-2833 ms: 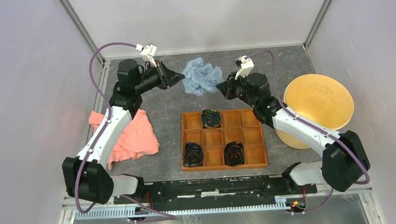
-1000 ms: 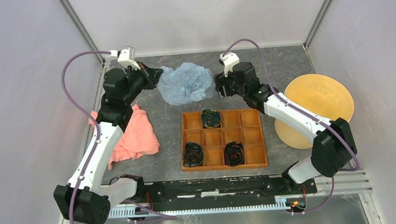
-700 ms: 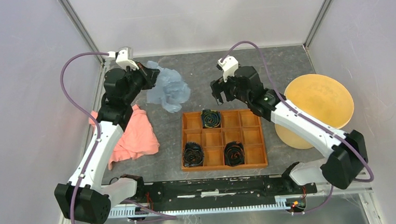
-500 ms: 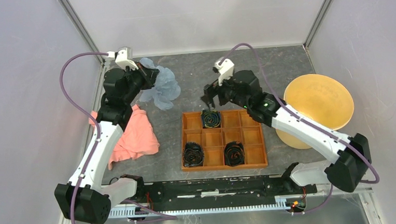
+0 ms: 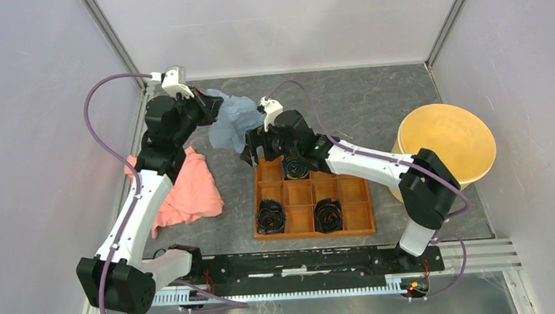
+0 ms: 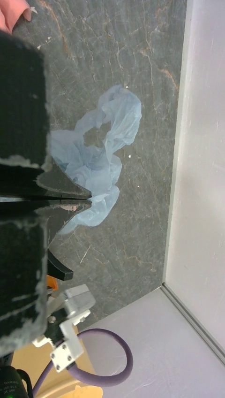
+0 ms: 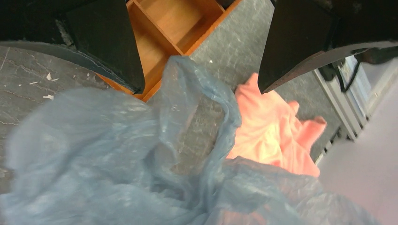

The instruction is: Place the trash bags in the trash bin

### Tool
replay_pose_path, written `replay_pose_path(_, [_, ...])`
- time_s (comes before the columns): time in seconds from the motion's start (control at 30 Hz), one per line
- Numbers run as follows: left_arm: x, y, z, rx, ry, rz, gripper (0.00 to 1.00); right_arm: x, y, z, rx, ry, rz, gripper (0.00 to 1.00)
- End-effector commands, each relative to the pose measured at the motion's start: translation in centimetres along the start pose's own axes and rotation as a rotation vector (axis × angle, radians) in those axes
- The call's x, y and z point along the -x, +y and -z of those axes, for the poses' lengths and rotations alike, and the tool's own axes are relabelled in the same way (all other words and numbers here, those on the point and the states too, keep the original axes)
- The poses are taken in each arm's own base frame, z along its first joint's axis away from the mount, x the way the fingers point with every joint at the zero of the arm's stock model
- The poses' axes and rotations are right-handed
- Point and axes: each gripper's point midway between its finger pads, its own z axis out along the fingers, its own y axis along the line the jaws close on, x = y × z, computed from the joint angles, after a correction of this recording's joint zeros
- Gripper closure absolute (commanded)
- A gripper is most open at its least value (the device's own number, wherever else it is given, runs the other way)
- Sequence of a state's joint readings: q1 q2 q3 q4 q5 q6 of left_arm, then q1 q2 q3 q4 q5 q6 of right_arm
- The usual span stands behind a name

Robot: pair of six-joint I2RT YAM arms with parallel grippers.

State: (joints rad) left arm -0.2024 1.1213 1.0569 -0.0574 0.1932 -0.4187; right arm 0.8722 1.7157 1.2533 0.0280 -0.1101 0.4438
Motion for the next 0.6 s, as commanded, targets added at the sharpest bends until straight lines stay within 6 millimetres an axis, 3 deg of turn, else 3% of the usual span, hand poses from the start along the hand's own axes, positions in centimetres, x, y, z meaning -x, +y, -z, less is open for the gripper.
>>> replay_pose_path(0.0, [1.2,-1.1,0.3,-0.055,-0.037,-0.017,0.98,4.3,-0.6,-0.2,-0.05,-0.203,-0.137,0.02])
replay_pose_path(0.23, [1.1,-1.4,0.2,-0.075,-0.032,-0.012,0.98,5.9,-1.4,-1.5,-0.04,-0.295,-0.248,0.07])
replay_pose_path(0.37, [1.3,-1.6,0.4,-0.08,-0.038,-0.012,0.98,5.6,-1.5,-2.2,-0.014,-0.306,-0.295,0.07])
replay_pose_path(0.47, [1.3,-1.6,0.4,-0.08,-0.038,-0.014,0.98,4.3,-0.5,-3.0,0.053,-0.268,-0.313,0.05])
replay_pose_path(0.57, [1.2,-1.5,0.4,-0.077,-0.038,-0.016,0.98,2.7,-0.8,-3.6,0.047,-0.231,-0.328,0.03])
